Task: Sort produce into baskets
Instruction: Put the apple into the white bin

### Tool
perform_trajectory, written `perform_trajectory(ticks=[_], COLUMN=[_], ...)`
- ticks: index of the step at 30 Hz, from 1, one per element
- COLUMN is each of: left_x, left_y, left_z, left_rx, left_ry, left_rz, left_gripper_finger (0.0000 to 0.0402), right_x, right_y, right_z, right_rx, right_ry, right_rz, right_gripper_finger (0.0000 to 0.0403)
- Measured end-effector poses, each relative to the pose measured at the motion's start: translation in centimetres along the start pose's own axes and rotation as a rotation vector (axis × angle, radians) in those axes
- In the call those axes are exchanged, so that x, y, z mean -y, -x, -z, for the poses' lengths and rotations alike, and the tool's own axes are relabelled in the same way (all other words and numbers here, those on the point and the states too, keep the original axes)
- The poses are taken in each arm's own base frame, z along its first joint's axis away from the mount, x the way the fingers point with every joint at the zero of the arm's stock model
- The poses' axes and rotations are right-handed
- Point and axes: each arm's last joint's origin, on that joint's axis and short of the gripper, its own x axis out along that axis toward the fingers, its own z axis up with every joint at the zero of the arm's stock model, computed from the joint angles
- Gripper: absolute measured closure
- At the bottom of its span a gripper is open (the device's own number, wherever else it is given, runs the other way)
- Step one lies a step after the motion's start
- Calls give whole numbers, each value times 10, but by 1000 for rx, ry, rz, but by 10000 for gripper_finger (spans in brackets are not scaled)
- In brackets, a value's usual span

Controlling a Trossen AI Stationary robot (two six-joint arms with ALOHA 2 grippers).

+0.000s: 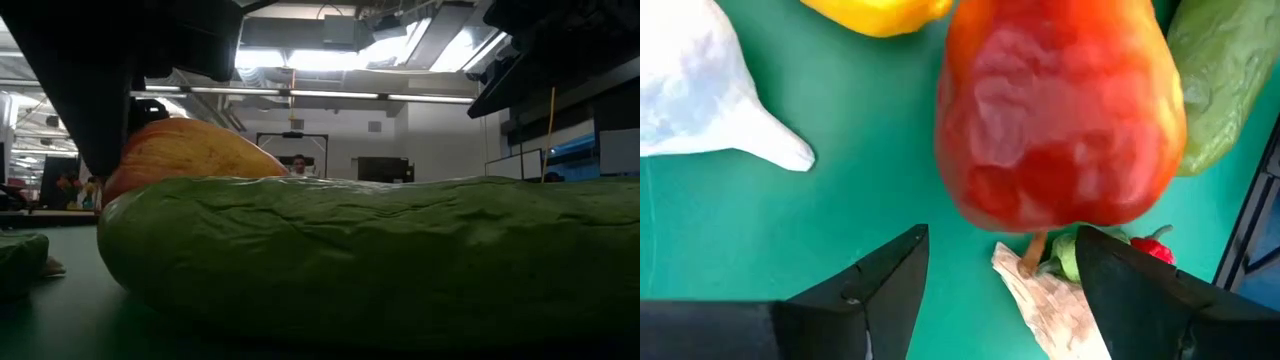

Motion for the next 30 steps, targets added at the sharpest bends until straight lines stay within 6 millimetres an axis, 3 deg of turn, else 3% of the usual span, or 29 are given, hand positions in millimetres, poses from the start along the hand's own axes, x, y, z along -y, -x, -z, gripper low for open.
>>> perform_trajectory(ticks=[23, 30], left_x=[-1, -1], left_y=[0, 0], left_z=[-1, -1], left_rx=[-18, -15], left_ry=[-28, -49], left_rz=[15, 13], left_gripper_finger=[288, 360], right_x=[0, 0], right_y=[0, 0], right_z=[1, 1], right_rx=[-6, -6], right_ry=[-2, -2], right_rz=[1, 1], right_gripper_finger=[194, 194])
